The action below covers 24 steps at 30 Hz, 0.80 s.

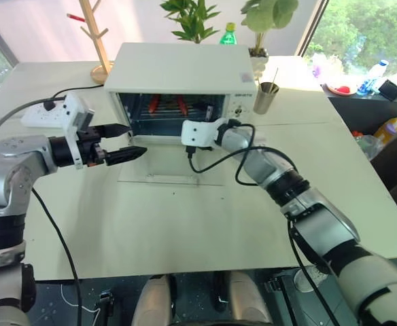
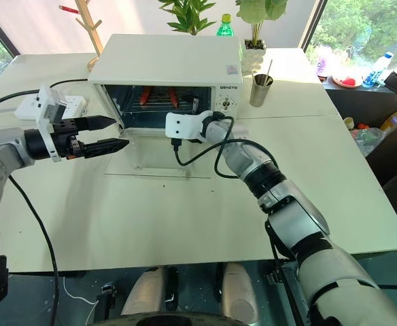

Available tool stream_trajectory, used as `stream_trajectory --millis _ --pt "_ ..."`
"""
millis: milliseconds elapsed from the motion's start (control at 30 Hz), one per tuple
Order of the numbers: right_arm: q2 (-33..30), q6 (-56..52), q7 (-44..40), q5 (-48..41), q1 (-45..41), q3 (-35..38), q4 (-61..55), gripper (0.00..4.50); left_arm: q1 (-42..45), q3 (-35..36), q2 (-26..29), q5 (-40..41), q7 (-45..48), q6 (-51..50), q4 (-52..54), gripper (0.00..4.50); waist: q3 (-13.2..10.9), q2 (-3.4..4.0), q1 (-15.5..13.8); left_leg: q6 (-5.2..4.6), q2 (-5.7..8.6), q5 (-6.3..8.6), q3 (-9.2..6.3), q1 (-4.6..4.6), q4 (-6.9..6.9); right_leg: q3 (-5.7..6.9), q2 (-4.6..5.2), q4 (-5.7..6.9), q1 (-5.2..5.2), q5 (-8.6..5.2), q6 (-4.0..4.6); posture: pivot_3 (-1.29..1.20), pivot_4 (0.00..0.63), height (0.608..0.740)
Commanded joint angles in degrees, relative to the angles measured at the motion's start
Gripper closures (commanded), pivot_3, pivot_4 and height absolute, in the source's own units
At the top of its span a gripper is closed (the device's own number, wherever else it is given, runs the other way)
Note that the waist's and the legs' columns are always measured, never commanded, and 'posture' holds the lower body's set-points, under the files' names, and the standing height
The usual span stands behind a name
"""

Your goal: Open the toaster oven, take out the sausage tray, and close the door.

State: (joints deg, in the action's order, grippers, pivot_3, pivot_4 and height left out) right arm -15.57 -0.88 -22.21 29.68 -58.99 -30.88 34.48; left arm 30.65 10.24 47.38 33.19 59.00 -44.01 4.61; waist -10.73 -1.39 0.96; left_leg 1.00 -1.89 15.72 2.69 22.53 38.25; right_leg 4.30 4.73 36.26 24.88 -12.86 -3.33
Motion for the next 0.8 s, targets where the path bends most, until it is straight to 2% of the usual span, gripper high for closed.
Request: stream_trajectory --millis 33,533,633,767,800 --pt "1.3 -0.8 2.1 2.5 -2.8 0.2 2.7 0.0 1.4 0.7 0.0 0.5 -0.6 1.3 0.7 0.02 0.0 0.0 0.0 0.0 0.0 0.0 0.0 0.0 0.0 0.0 0.0 0.0 0.0 0.0 0.0 0.0 0.15 0.717" --pt "6.1 0.1 7.6 3.9 -10.1 1.3 17.2 0.0 1.3 0.7 -0.5 0.6 -1.7 1.7 0.4 0.02 0.0 0.01 0.2 0.03 0.0 -0.02 0.0 -0.01 -0.01 -0.01 0.01 0.05 0.01 0.0 0.0 0.0 0.15 0.717" --pt "6.4 0.9 8.0 3.8 -10.5 1.4 18.5 0.97 1.6 0.5 -0.6 0.7 -1.6 1.6 0.3 0.0 0.0 0.01 0.2 0.03 0.0 -0.02 0.01 -0.01 -0.01 -0.01 0.02 0.05 0.01 0.0 0.0 0.0 0.15 0.717" --pt "6.5 1.1 8.2 3.7 -10.4 1.4 19.0 2.93 2.7 -0.3 -0.7 1.2 -0.2 1.0 -1.4 0.0 0.0 0.02 0.2 0.03 0.0 -0.02 0.0 -0.02 -0.01 -0.01 0.01 0.07 0.01 0.0 0.0 0.0 0.15 0.717" --pt "6.5 1.1 8.2 3.6 -10.4 1.5 19.0 2.93 3.3 -0.8 -0.7 1.4 0.6 0.7 -2.3 0.0 0.0 0.02 0.2 0.03 0.0 -0.02 0.0 -0.03 -0.01 -0.01 0.01 0.07 0.01 0.0 0.0 0.0 0.15 0.717"
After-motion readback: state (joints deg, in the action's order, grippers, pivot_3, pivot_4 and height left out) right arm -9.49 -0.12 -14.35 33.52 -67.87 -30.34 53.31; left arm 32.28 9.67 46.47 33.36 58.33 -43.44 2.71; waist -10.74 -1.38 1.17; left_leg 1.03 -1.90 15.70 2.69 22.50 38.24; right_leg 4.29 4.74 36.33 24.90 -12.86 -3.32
